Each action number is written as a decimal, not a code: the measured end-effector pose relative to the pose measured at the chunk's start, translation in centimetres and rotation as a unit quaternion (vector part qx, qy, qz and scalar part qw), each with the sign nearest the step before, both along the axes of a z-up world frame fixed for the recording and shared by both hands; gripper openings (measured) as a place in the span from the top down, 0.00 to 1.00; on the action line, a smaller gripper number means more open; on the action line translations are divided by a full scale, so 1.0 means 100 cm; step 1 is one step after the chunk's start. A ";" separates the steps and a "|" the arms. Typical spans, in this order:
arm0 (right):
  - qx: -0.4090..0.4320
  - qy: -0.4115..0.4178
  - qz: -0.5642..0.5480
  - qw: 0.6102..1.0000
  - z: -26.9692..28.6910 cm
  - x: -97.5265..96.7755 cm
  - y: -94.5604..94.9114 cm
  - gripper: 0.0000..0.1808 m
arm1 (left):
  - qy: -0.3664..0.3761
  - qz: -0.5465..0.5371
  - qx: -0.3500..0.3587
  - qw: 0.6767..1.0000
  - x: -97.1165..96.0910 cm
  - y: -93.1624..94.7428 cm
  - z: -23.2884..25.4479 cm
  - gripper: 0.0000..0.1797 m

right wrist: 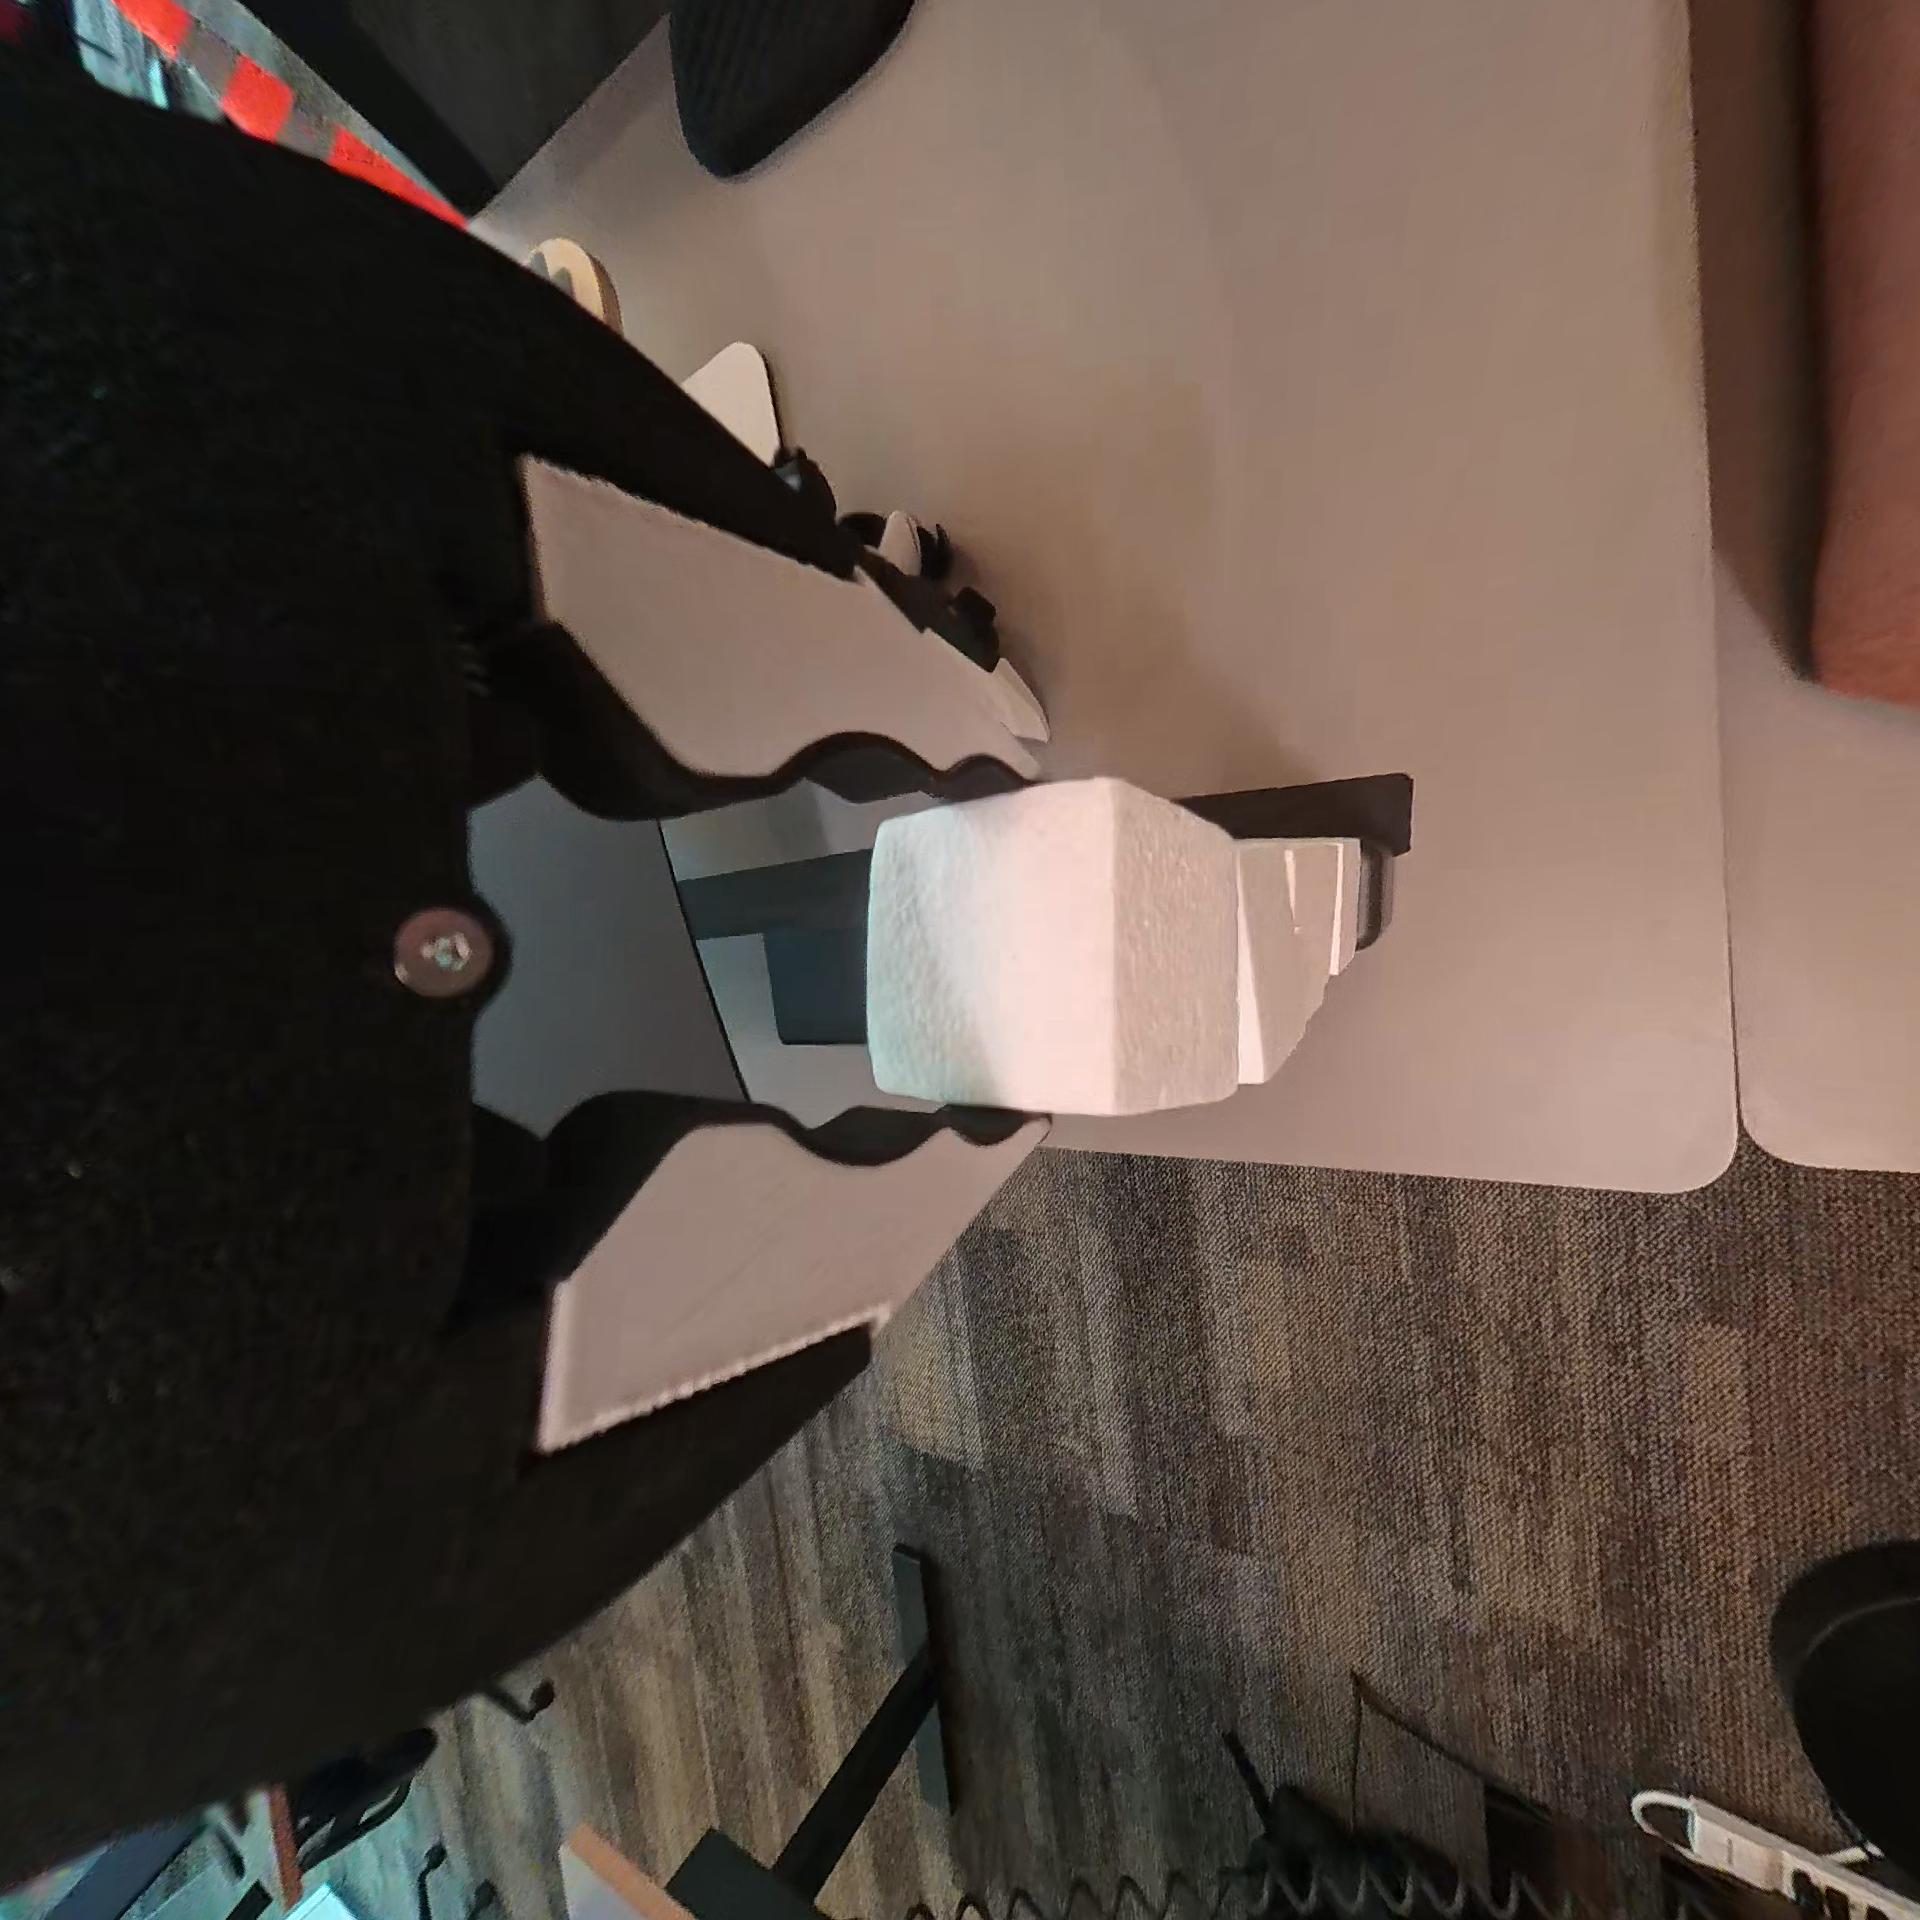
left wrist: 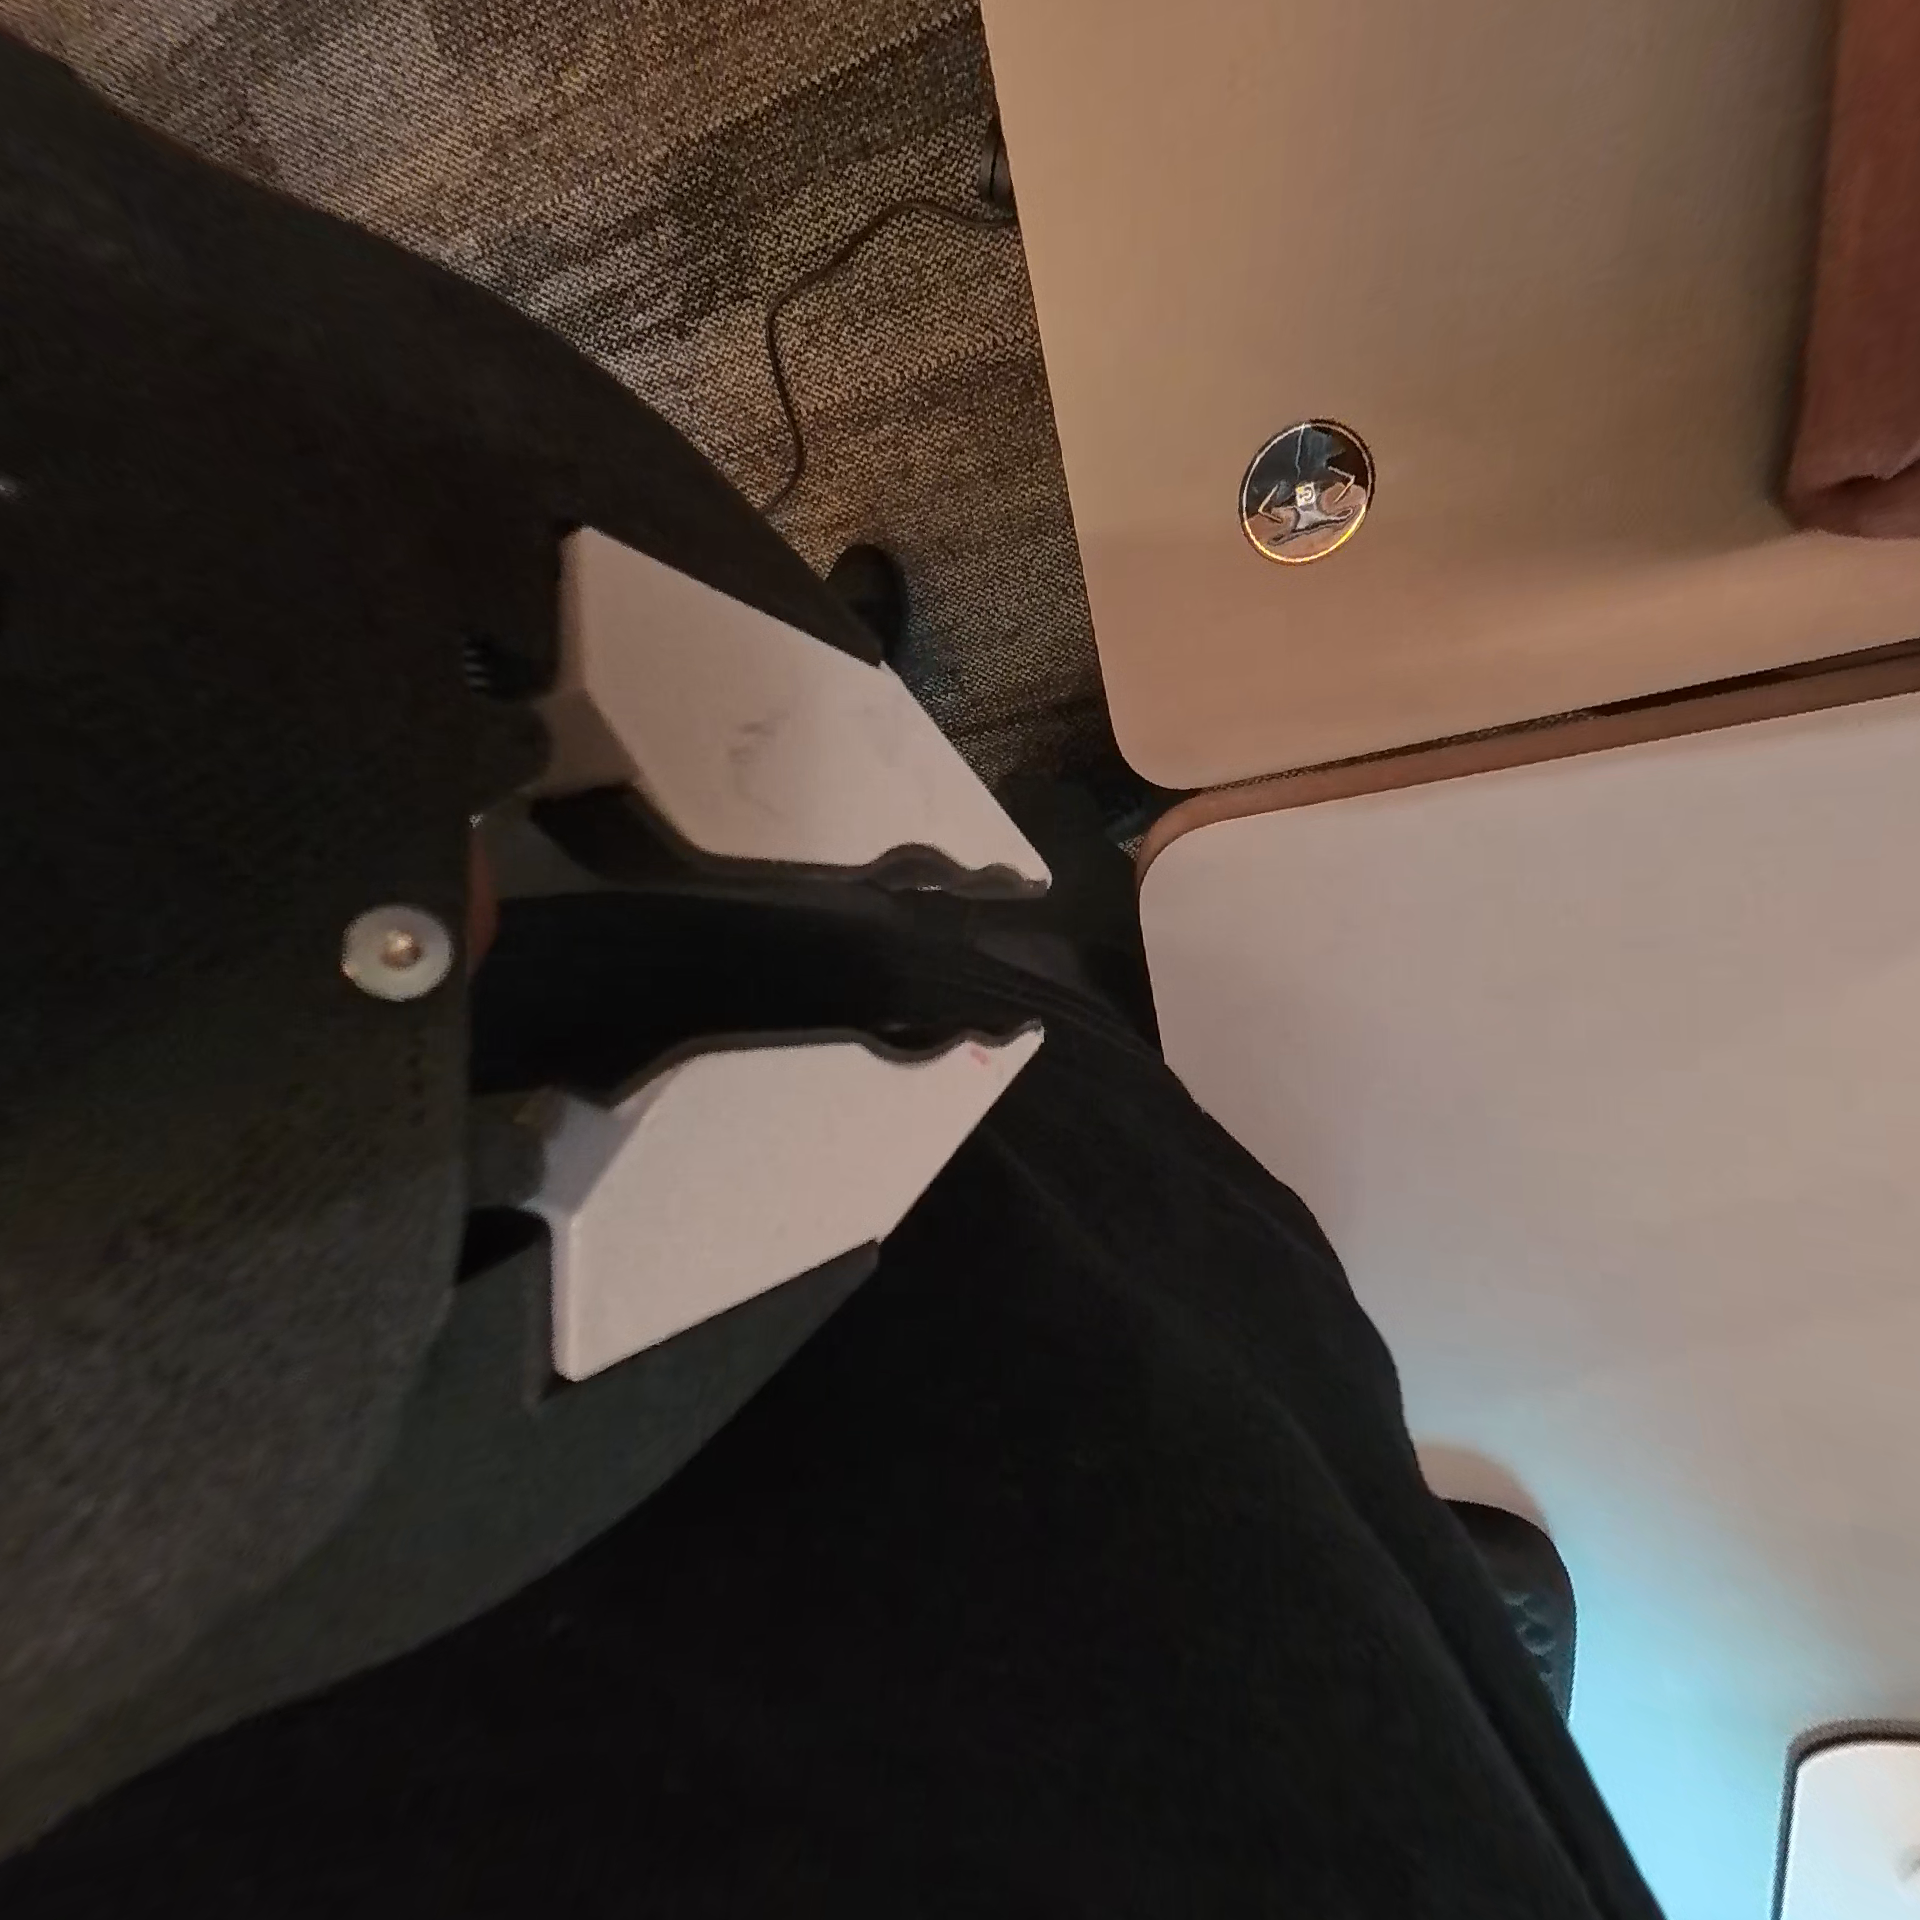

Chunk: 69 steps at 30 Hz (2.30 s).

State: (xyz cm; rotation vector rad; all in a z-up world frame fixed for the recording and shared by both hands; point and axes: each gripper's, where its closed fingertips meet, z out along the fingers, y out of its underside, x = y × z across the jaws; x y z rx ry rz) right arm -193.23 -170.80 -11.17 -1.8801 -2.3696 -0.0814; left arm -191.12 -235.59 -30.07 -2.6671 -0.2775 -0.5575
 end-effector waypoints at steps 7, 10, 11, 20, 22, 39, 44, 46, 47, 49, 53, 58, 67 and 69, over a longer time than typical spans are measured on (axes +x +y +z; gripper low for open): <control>-0.003 -0.017 0.000 1.000 -0.008 0.001 0.004 0.68 | 0.002 -0.002 -0.003 1.000 -0.002 0.001 0.001 0.89; -0.007 -0.022 0.003 1.000 -0.011 0.000 0.004 0.68 | 0.000 -0.001 -0.002 1.000 -0.002 0.002 0.001 0.89; -0.003 -0.023 0.003 1.000 -0.011 0.000 0.005 0.68 | -0.002 -0.001 -0.002 1.000 -0.001 0.002 0.001 0.89; -0.034 0.058 -0.017 0.998 0.015 0.000 0.000 0.62 | -0.006 -0.003 -0.001 1.000 -0.002 0.002 0.000 0.88; -0.059 0.122 -0.008 0.991 0.039 -0.006 -0.009 0.61 | -0.008 -0.003 0.000 1.000 -0.002 0.003 0.000 0.88; 0.241 0.212 -0.285 0.903 -0.075 0.036 0.153 1.00 | -0.001 -0.003 -0.027 1.000 0.002 0.002 -0.003 0.88; 0.079 0.244 -0.206 0.944 -0.142 -0.016 0.120 1.00 | 0.007 0.023 -0.047 0.999 0.002 -0.007 -0.001 0.89; -0.062 0.216 -0.163 0.961 -0.170 -0.027 0.074 1.00 | 0.005 0.035 -0.052 0.998 0.001 -0.009 0.000 0.89; -0.118 0.200 -0.127 0.964 -0.179 -0.028 0.049 1.00 | 0.004 0.039 -0.054 0.998 0.001 -0.009 0.000 0.89; -0.188 0.184 -0.037 0.964 -0.185 -0.026 0.002 1.00 | 0.005 0.039 -0.055 0.998 0.001 -0.006 0.000 0.89; -0.153 0.169 0.018 0.973 -0.182 -0.019 -0.009 1.00 | 0.001 0.015 -0.055 0.998 0.004 0.004 -0.003 0.89; -0.028 0.175 -0.055 0.983 -0.135 0.001 0.034 1.00 | 0.005 -0.023 -0.046 0.999 0.005 0.014 -0.006 0.90; -0.067 0.327 -0.080 0.939 -0.044 0.017 -0.088 0.72 | -0.002 -0.068 -0.006 0.998 -0.001 0.018 -0.009 0.89; -0.083 0.303 -0.096 0.944 -0.071 0.030 -0.127 0.71 | -0.002 -0.074 0.006 0.997 -0.005 0.017 -0.007 0.89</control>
